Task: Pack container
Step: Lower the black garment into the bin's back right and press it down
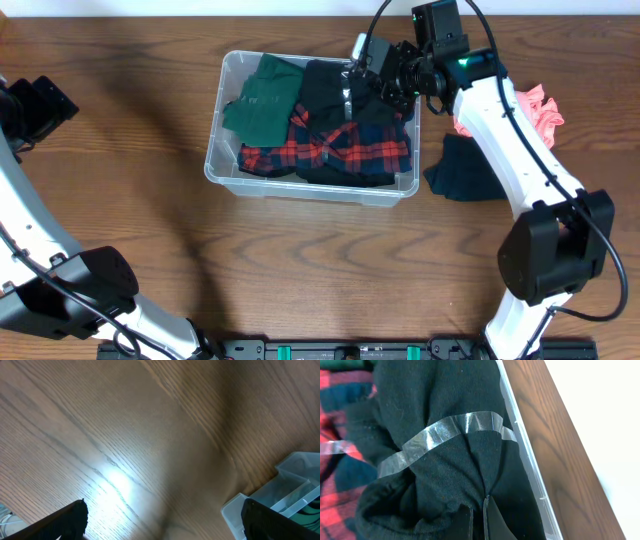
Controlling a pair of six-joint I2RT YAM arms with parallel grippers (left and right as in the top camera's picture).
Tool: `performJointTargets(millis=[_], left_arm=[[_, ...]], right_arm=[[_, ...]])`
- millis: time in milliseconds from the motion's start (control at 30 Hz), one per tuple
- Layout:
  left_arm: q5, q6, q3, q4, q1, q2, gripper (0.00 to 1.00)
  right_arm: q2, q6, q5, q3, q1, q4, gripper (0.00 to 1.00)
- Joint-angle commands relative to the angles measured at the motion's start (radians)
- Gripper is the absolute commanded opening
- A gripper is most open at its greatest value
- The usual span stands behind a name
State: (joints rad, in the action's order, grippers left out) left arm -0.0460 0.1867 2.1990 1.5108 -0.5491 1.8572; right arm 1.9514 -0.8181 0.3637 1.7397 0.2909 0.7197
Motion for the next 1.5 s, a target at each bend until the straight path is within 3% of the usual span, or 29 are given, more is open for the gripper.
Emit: performJointTargets(millis=[0,300,433,567,1233,1367,1467], left_arm=[[0.001,0.01,-0.003,0.003,-0.002,0.004,0.98],[0.001,0.01,-0.003,0.003,-0.002,0.004,0.98],[0.001,0.01,-0.003,0.003,-0.002,0.004,0.98],[0.001,0.01,-0.003,0.003,-0.002,0.004,0.98],[0.001,0.01,-0.003,0.003,-0.002,0.004,0.98],[0.001,0.01,-0.003,0.003,-0.002,0.004,0.98],[0.001,0.01,-0.003,0.003,-0.002,0.004,0.98]], right_arm=[[0.039,-0.01,0.029,0.024,-0.018,-0.007,0.01],[0.069,-0.005,0.029,0.024,-0.054,-0.006,0.02],[0.068,0.058,0.029,0.024,-0.057,-0.033,0.49],[0.066,0.1,0.03,0.035,-0.062,-0.047,0.64],[-0.129,0.176,0.037,0.054,-0.025,-0.045,0.72],[-0.121,0.295,0.037,0.053,0.012,-0.084,0.66],[-0.103,0.508,0.035,0.052,0.041,-0.13,0.47]])
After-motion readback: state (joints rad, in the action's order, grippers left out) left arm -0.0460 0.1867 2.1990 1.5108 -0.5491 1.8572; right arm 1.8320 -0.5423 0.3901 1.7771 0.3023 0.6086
